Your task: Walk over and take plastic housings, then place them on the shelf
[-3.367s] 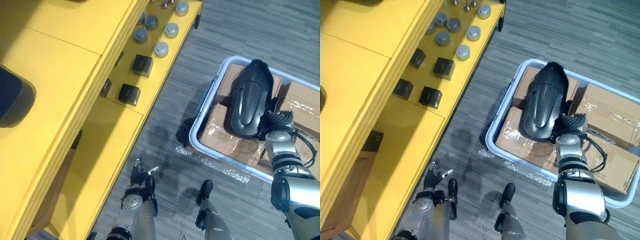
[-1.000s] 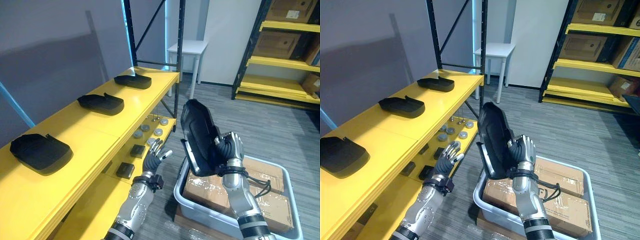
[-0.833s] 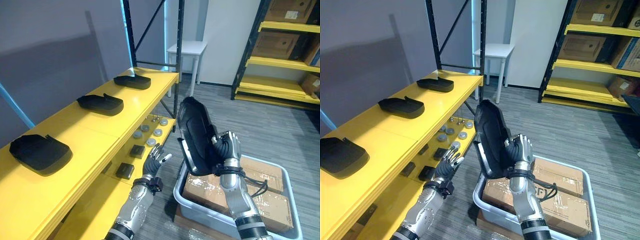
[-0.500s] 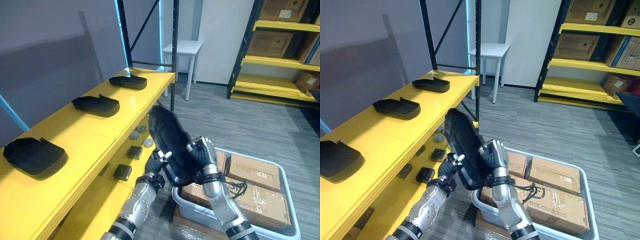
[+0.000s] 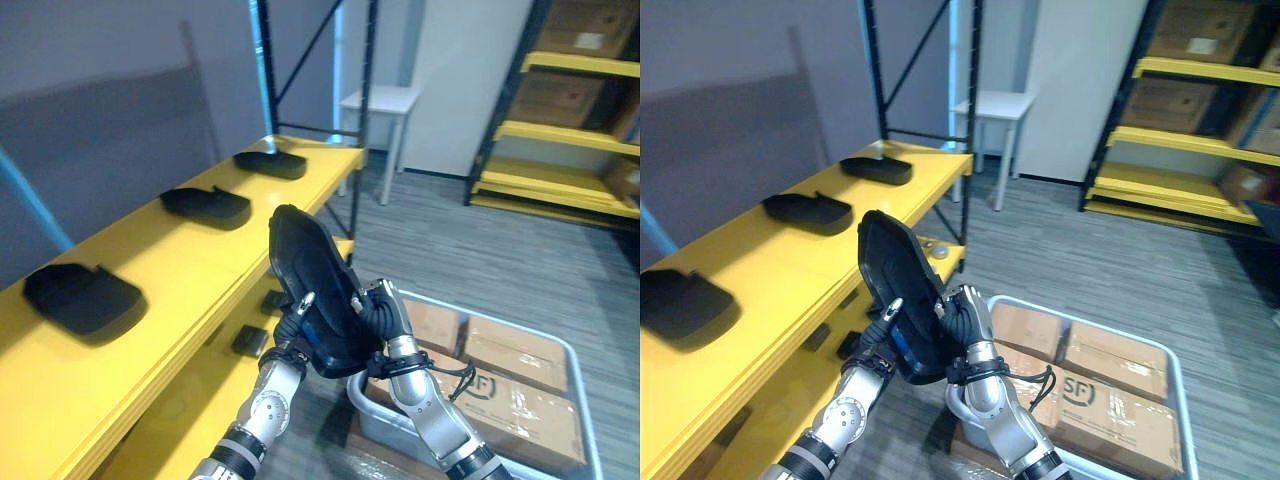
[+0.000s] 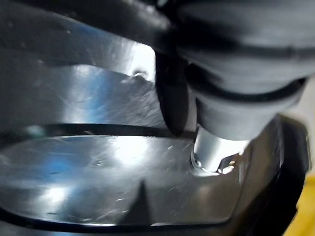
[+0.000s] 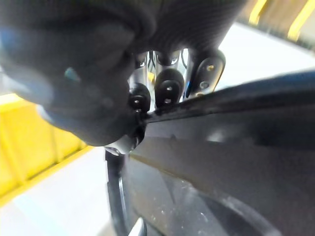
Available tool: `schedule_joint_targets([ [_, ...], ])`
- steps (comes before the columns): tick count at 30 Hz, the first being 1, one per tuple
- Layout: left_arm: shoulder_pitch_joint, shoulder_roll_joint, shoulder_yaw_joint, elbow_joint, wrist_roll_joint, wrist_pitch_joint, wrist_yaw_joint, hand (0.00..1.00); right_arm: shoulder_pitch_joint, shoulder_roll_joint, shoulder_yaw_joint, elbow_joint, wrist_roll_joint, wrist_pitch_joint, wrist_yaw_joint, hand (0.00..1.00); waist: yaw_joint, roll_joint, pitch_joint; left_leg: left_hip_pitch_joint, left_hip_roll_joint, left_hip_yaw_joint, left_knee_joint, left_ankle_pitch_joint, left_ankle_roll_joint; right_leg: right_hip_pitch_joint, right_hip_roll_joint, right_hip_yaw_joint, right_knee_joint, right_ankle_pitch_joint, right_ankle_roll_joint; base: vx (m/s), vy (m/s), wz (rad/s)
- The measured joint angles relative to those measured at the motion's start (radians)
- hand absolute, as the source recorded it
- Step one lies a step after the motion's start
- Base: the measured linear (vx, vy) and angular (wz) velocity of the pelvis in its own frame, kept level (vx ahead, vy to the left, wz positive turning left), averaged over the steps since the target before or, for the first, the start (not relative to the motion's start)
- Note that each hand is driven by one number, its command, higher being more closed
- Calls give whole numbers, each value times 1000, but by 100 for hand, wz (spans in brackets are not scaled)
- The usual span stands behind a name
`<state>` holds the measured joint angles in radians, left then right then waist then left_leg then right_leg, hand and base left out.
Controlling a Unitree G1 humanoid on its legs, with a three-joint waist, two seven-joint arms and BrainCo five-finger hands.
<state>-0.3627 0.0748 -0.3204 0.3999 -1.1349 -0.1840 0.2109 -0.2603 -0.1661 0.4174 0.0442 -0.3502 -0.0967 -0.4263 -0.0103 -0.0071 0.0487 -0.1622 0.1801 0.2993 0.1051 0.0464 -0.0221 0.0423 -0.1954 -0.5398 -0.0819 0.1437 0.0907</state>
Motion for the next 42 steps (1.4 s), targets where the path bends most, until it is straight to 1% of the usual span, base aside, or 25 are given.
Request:
schedule_joint_targets([
  [2,46,2,-1,-86,24,-6,1,100,38,-2,-4,-54,4,-38,0,100,0,1,-1,8,63,272,56,9,25,42,-42,-110,32,-24,36,123,100,152],
  [4,96,12,-1,-168,48,-13,1,100,68,6,-2,-103,2,-52,8,100,19,-6,-1,16,13,254,26,20,19,44,-98,-145,89,-48,59,158,207,104],
  [6,146,14,-3,-235,80,-16,2,100,110,11,-7,-136,0,-75,16,100,21,8,2,65,-89,187,-49,9,29,33,-254,-192,359,-80,65,172,376,120],
  [7,153,16,-9,-243,83,-15,2,100,122,13,-9,-141,0,-80,16,100,17,9,2,83,-105,164,-64,10,31,21,-302,-188,461,-73,55,171,418,142],
  [8,168,21,-13,-264,105,-15,5,100,142,20,-12,-152,0,-84,16,100,4,7,9,114,-135,103,-76,7,45,-16,-377,-143,649,-32,-73,99,245,119],
  [9,175,27,-12,-277,125,-16,6,100,147,28,-13,-151,1,-91,17,100,-2,5,9,119,-141,73,-77,4,58,-48,-386,-89,734,-36,-114,129,193,146],
  [11,186,65,7,-338,193,-17,8,100,150,63,-14,-150,3,-113,21,100,-10,9,18,120,-142,-27,-80,5,79,-178,-273,135,912,-185,-61,139,30,134],
  [14,234,84,48,-450,329,-31,10,100,153,84,-3,-168,17,-154,36,100,-9,2,19,120,-171,-117,-88,10,77,-219,-93,300,728,-289,20,153,-25,106],
  [17,278,89,67,-519,456,-38,13,100,189,85,3,-182,40,-183,48,100,-5,-9,17,122,-211,-186,-85,13,81,-205,4,413,509,-285,25,154,-82,85],
  [19,332,95,85,-584,529,-38,25,100,213,87,30,-189,71,-193,51,100,4,-39,21,131,-244,-195,-80,1,66,-162,-9,392,403,-250,2,155,-178,29],
  [20,385,89,97,-624,568,-38,25,100,228,81,47,-189,78,-201,62,100,10,-21,22,122,-224,-197,-69,-11,48,-138,14,386,344,-234,-6,132,-183,0],
  [23,440,86,108,-657,610,-38,25,100,261,84,76,-188,116,-211,69,100,13,-23,22,71,-189,-240,-15,-37,18,-112,50,334,277,-212,-24,75,-115,29],
  [27,451,75,113,-658,650,-38,30,100,255,61,76,-168,188,-223,106,100,30,-4,39,-16,-182,-321,68,-44,-10,-115,60,252,273,-212,-30,54,-78,61],
  [29,451,72,114,-667,668,-38,30,100,244,39,74,-171,202,-231,117,100,24,-12,36,-27,-187,-309,53,-57,-22,-120,30,213,262,-208,-41,6,41,56],
  [30,450,71,114,-671,670,-38,35,100,237,38,72,-171,210,-232,121,100,14,-12,40,-60,-143,-221,189,-121,28,-124,11,195,268,-206,-42,16,65,54],
  [31,451,69,115,-672,670,-38,36,100,237,37,74,-171,219,-232,124,100,10,-12,40,-62,-114,-197,242,-144,18,-120,1,186,273,-205,-41,30,68,56],
  [33,451,62,115,-672,671,-39,36,100,236,32,74,-176,231,-233,128,100,-15,1,30,-50,32,-184,341,-181,-43,-113,-33,139,295,-203,-37,40,161,63],
  [34,451,59,114,-672,672,-39,36,100,237,30,74,-177,240,-233,130,100,-17,9,27,-41,59,-192,334,-178,-48,-114,-38,131,302,-200,-32,39,282,58],
  [35,454,55,111,-671,679,-38,37,100,239,25,73,-177,256,-233,135,100,-20,33,16,-14,102,-238,273,-135,-99,-114,-49,113,309,-195,-23,36,289,43],
  [36,454,52,109,-671,685,-38,38,100,241,21,73,-177,266,-234,136,100,-20,48,10,1,101,-278,232,-130,-162,-114,-58,107,313,-189,-13,44,545,61],
  [37,450,59,106,-670,693,-38,40,100,247,26,69,-176,267,-234,141,100,-27,55,2,23,66,-299,176,-180,-184,-109,-89,89,316,-175,10,5,579,82],
  [38,437,93,107,-667,696,-38,41,100,257,51,62,-165,267,-233,151,100,-31,20,0,24,3,-308,153,-180,-156,-102,-150,78,317,-161,13,-9,486,79],
  [39,436,110,108,-666,696,-38,46,100,258,66,61,-157,267,-230,158,100,-23,10,2,30,-24,-305,148,-175,-147,-98,-176,80,316,-144,17,-56,400,57],
  [40,435,131,114,-664,696,-38,50,100,257,88,59,-141,266,-228,170,0,-9,-1,4,58,-65,-300,140,-172,-142,-84,-213,95,312,-100,17,-34,297,6],
  [42,431,134,134,-669,712,-55,50,100,239,102,67,-137,258,-221,176,0,17,6,0,82,-89,-248,127,-163,-122,-107,-230,152,299,4,-14,-60,356,-42],
])
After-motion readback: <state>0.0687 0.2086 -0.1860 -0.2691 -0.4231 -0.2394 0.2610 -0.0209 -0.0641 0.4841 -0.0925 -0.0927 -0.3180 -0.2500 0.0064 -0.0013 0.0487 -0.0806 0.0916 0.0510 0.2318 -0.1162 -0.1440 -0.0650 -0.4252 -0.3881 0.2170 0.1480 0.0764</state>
